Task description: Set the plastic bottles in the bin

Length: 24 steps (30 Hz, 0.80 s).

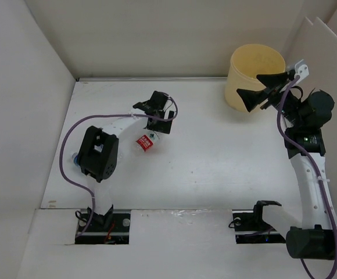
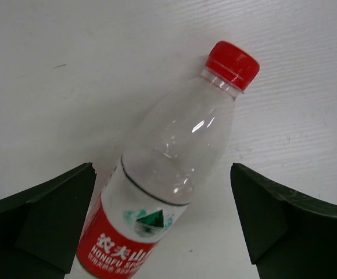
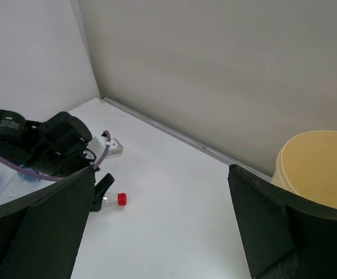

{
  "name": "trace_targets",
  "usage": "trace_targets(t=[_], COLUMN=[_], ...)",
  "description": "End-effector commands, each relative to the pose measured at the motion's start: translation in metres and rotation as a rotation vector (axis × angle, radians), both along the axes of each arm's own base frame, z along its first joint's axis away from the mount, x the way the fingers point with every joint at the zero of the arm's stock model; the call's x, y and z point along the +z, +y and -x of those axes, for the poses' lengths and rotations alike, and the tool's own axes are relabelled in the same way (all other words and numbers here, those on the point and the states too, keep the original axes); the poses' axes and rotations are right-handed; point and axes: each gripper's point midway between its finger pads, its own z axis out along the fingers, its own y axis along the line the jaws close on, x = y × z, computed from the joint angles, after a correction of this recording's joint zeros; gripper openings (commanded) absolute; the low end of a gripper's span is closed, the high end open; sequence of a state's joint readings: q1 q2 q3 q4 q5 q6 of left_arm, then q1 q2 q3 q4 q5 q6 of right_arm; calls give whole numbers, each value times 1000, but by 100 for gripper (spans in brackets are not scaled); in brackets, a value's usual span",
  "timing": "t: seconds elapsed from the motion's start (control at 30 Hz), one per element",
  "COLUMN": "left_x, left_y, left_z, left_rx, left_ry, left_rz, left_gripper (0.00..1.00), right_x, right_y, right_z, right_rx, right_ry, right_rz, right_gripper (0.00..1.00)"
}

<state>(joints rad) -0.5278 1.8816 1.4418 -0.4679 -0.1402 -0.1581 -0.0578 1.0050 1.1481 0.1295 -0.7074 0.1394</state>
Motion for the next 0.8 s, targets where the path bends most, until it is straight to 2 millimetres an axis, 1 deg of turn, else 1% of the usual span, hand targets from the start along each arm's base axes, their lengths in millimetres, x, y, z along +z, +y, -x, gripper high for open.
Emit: trace_targets(t=[0.0, 0.03, 0.1, 0.13, 0.2, 0.27, 0.3, 0.33, 0.37, 0.4, 0.43, 0.47, 0.5, 0.53, 0.57, 0.6, 0.63, 0.67, 0.7, 0.73, 0.77], left_x=[-15, -25, -37, -37, -54, -54, -57, -53, -53, -43, -38, -30, -3, 14, 33, 70, 93, 124, 149, 182, 221], left_y=[-13, -14, -16, -16, -15, -18, -17, -19, -22, -27, -31, -36, -50, -56, -67, -81, -88, -100, -107, -111, -120], left_z=[-7, -5, -2, -2, 5, 4, 7, 4, 5, -3, -2, -5, -17, -15, -18, -29, -31, -26, -24, -28, -13], left_rx=[-45, -50, -46, -37, -29, -27, -16, -16, -13, -5, -14, -24, -36, -42, -64, -69, -71, -93, -101, -97, -132], left_ry=[37, 63, 87, 89, 126, 125, 134, 125, 134, 108, 119, 116, 64, 56, 32, -36, -71, -115, -151, -220, -278], left_rz=[30, 26, 31, 36, 31, 49, 51, 56, 73, 94, 107, 128, 171, 182, 214, 265, 297, 348, 393, 452, 529], left_gripper=[100, 100, 100, 100, 98, 78, 62, 47, 26, 18, 14, 8, 0, 0, 0, 0, 0, 0, 0, 0, 0], right_x=[5, 0, -2, -2, -4, -10, -7, -12, -15, -15, -17, -27, -32, -33, -45, -46, -49, -52, -59, -61, -58], right_y=[5, 2, 2, 3, 5, 4, 7, 11, 11, 15, 15, 19, 23, 25, 28, 31, 36, 44, 48, 50, 54], right_z=[15, 13, 13, 14, 17, 18, 22, 22, 24, 29, 31, 34, 39, 47, 53, 62, 69, 78, 83, 87, 95], right_rx=[27, 16, 14, 24, 35, 34, 42, 55, 55, 67, 67, 80, 101, 113, 144, 161, 196, 247, 267, 278, 297], right_ry=[-48, -30, -28, -28, -28, -23, -34, -23, -21, -26, -26, -8, -4, -15, -4, -15, -14, -24, -8, -9, -13], right_rz=[50, 56, 65, 67, 70, 76, 77, 76, 75, 76, 76, 81, 83, 86, 98, 103, 100, 108, 103, 103, 80], right_gripper=[100, 100, 100, 100, 100, 100, 100, 100, 100, 100, 100, 100, 100, 100, 100, 100, 100, 100, 100, 100, 100])
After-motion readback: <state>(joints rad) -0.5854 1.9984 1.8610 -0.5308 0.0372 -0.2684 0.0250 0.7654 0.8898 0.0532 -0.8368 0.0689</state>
